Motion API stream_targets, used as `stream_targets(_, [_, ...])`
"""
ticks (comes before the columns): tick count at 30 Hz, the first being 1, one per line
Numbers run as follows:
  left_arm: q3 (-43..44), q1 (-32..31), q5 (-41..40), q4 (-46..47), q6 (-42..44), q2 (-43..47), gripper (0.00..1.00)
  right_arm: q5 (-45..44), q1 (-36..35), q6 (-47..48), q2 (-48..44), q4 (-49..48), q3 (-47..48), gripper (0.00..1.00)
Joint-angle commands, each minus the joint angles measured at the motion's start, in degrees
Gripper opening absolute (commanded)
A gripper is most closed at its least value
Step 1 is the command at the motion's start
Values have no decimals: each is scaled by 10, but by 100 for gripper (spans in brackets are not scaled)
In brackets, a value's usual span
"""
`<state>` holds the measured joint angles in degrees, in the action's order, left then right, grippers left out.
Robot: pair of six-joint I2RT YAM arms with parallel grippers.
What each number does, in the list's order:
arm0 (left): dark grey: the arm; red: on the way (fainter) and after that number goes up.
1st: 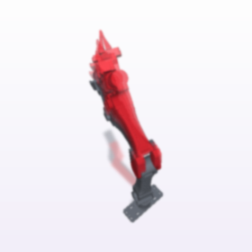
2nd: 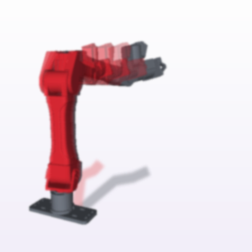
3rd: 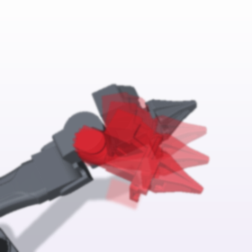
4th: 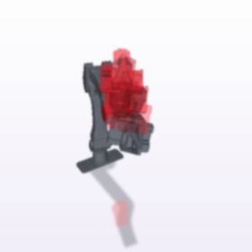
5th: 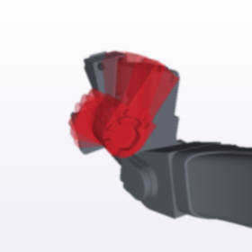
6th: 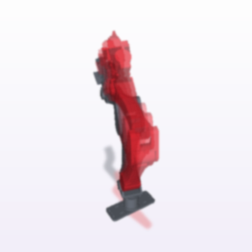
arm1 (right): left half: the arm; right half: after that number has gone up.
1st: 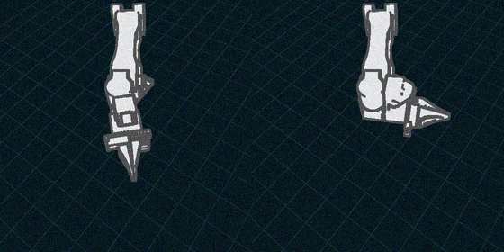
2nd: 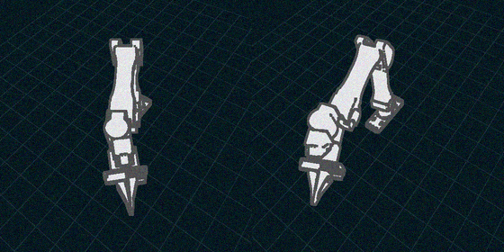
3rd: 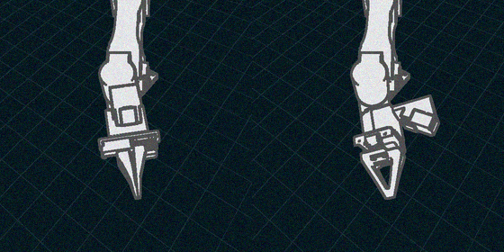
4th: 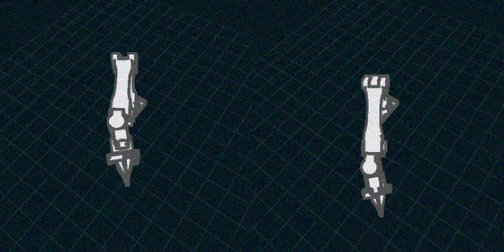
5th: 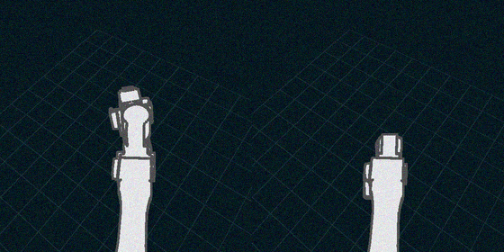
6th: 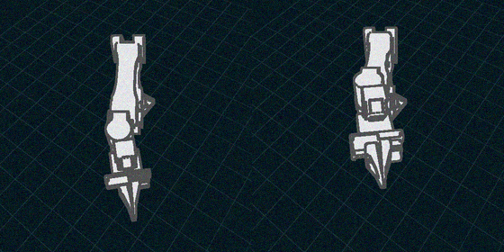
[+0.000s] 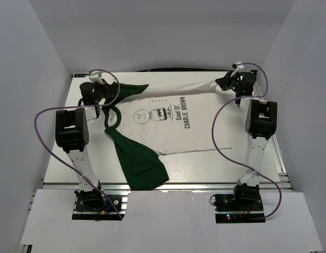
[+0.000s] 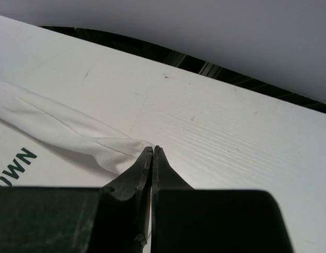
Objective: Fold and stack the t-shirts
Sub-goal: Fold the flattened tshirt in 1/3 of the way
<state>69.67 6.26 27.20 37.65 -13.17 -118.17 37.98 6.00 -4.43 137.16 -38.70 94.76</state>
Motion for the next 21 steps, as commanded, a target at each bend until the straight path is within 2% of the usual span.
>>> stream_targets(1, [-8, 5, 12, 10, -2, 56, 0, 17, 11, -8, -37, -12, -10, 0])
stream_targets(21, [-77, 11, 7, 16, -5, 105, 0, 75, 31, -30, -62, -24, -56, 0])
